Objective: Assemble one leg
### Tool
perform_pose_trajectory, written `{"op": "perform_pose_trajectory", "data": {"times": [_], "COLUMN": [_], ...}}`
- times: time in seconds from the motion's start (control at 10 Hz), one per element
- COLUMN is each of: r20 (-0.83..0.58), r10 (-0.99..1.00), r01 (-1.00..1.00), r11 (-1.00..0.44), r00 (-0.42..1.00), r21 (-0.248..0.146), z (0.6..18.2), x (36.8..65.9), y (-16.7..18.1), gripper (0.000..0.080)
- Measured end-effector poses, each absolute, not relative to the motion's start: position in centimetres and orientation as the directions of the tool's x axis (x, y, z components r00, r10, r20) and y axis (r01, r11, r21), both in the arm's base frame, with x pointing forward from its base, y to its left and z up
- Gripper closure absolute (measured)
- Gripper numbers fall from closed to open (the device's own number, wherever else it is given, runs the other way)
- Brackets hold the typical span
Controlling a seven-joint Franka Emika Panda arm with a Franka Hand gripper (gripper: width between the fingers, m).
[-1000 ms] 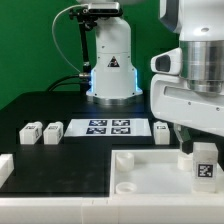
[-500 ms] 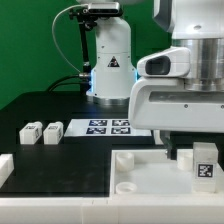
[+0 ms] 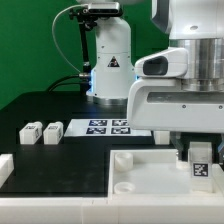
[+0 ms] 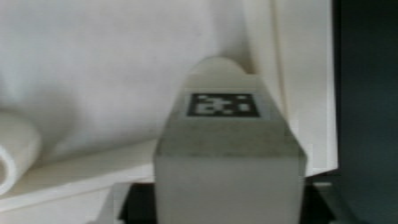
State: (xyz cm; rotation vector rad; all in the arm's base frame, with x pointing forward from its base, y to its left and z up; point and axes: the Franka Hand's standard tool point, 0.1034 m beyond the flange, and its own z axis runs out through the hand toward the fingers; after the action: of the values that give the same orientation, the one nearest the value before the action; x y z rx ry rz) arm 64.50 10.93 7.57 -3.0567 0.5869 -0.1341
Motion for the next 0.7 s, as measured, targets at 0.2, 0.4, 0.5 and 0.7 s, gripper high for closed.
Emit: {"op": "perform_pose_trajectory", "data": {"times": [0.2,0.4,0.5,0.7], "r20": [0.054,-0.002,-0.023,-0.055], "r10": [-0.599,-0.869,-0.946,-0.998], "r01": [-0.596,-0.868,-0.946,-0.999], "r11": [-0.800,-0.493,-0.321,0.037], "r00": [0.799,0.494,0.322,-0.036], "r21": [-0.061,-0.050,-0.045,-0.015], "z": [7.58,7.59,7.47,7.35], "x": [64.43,64.37,64.27,64.10], "y": [11.05,10.70,10.61,10.58], "gripper": [0.0508,0.0508,0.0508,0.0508]}}
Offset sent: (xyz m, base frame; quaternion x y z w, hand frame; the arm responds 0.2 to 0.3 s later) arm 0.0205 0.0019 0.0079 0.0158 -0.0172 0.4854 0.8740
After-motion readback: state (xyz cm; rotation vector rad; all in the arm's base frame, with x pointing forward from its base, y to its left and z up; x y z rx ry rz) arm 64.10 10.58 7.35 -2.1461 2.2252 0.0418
